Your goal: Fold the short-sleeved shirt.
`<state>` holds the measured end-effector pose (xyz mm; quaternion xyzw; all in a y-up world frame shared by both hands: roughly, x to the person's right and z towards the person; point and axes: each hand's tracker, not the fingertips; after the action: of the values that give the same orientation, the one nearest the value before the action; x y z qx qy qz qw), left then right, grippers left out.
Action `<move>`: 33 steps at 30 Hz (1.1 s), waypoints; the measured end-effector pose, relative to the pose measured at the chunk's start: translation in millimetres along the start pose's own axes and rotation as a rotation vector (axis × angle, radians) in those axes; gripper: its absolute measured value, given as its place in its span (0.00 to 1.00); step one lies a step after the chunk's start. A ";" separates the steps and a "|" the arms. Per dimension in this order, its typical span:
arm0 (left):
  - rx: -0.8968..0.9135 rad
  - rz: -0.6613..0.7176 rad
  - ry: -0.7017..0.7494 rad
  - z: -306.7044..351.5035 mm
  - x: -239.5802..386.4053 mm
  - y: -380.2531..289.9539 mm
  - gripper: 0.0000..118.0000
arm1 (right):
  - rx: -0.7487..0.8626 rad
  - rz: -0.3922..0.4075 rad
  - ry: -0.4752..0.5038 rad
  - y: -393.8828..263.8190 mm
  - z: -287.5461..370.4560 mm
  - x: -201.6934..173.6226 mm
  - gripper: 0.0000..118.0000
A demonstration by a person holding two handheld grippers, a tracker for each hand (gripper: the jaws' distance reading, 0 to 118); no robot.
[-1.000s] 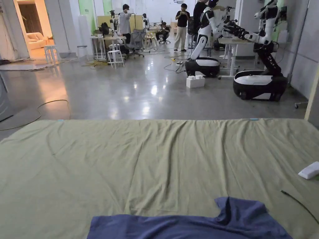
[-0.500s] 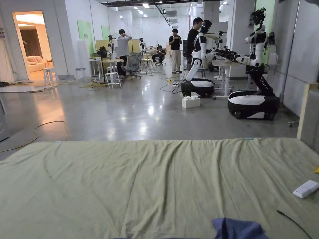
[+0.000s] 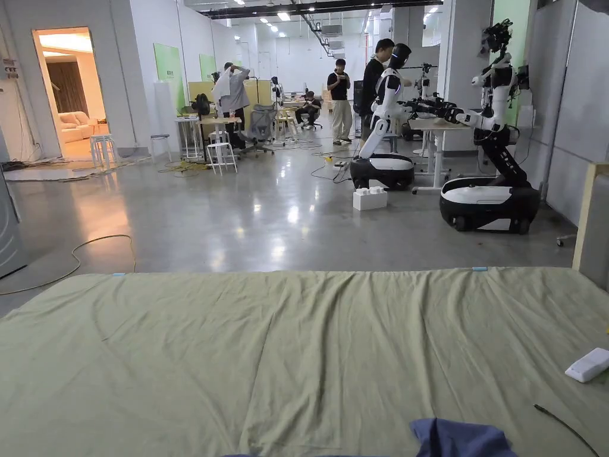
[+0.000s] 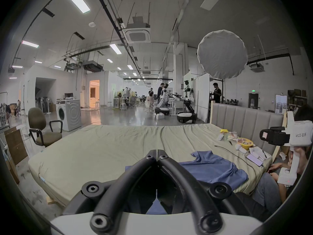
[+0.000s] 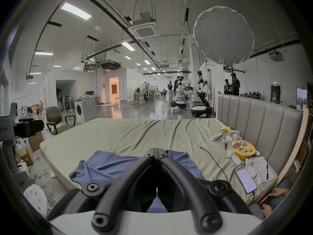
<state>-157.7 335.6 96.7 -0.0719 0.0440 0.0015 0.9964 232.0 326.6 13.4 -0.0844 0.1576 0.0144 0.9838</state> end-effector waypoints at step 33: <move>-0.500 0.272 -0.025 -276.0 -106.3 -69.4 0.73 | -0.216 -0.228 0.008 -60.2 -41.7 28.3 0.00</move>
<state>-287.0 227.7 -156.1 -0.3086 0.0390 0.1470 0.9390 249.3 260.2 -24.7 -0.2070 0.1483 -0.0811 0.9636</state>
